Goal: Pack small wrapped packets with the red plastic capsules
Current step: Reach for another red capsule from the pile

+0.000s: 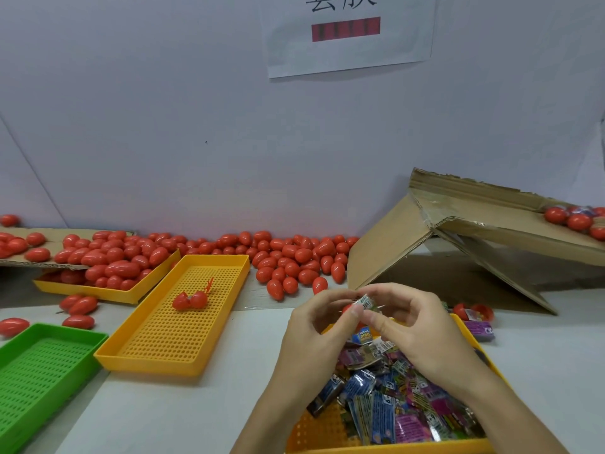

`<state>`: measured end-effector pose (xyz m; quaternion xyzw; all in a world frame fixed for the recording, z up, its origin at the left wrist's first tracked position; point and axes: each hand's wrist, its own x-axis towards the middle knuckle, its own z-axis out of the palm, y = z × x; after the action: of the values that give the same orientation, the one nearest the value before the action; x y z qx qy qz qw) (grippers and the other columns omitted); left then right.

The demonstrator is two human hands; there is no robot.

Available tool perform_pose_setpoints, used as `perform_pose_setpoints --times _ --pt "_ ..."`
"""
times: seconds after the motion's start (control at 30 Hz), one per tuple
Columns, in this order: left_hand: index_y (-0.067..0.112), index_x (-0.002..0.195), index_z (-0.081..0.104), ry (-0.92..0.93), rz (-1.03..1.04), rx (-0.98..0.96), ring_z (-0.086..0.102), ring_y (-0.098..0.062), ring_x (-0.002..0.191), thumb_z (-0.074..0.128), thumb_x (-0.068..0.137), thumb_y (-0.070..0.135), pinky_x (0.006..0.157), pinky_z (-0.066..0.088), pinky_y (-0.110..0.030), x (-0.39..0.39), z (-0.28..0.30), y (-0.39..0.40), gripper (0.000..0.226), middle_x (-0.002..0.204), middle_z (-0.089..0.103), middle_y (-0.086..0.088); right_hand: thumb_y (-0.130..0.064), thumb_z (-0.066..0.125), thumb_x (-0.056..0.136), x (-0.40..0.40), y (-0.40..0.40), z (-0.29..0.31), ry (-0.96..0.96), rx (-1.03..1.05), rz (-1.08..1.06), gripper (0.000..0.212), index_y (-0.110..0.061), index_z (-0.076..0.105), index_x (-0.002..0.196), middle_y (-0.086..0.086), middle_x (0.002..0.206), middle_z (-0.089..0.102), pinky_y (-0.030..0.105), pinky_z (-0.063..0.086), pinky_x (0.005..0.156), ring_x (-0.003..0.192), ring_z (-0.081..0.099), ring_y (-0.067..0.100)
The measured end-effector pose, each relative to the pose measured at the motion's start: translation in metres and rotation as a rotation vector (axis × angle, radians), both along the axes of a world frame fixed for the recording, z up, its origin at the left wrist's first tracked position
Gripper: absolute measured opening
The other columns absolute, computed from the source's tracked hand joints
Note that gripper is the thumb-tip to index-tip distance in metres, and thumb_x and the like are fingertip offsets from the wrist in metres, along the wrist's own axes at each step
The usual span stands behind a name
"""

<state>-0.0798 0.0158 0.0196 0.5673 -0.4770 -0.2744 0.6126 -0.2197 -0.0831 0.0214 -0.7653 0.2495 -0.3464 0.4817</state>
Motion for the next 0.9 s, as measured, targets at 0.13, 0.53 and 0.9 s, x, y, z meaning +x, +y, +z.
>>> perform_pose_setpoints --times 0.13,0.53,0.9 --pt "0.029 0.095 0.076 0.142 -0.008 0.001 0.073 -0.021 0.094 0.07 0.084 0.034 0.082 0.06 -0.03 0.001 -0.002 -0.002 0.013 0.093 0.077 -0.004 -0.048 0.076 0.074 0.003 0.002 -0.002 -0.045 -0.023 -0.031 0.034 -0.044 0.065 0.106 -0.017 0.102 0.07 0.026 0.059 0.081 0.098 0.068 0.004" --pt "0.019 0.091 0.078 0.341 0.049 0.002 0.073 -0.028 0.095 0.071 0.082 0.035 0.085 0.06 -0.046 0.001 -0.006 -0.006 0.019 0.095 0.076 -0.01 -0.046 0.082 0.072 0.012 0.014 -0.006 0.033 -0.388 -0.185 0.036 -0.04 0.064 0.103 -0.02 0.095 0.064 0.012 0.05 0.065 0.096 0.061 0.003" --pt "0.012 0.116 0.07 0.314 -0.009 0.075 0.073 -0.028 0.097 0.08 0.077 0.034 0.09 0.059 -0.045 0.002 -0.005 -0.005 0.046 0.1 0.075 -0.015 -0.018 0.085 0.072 0.009 0.018 0.0 -0.018 -0.446 -0.128 0.045 -0.028 0.071 0.114 -0.021 0.108 0.059 0.005 0.044 0.069 0.097 0.056 -0.005"
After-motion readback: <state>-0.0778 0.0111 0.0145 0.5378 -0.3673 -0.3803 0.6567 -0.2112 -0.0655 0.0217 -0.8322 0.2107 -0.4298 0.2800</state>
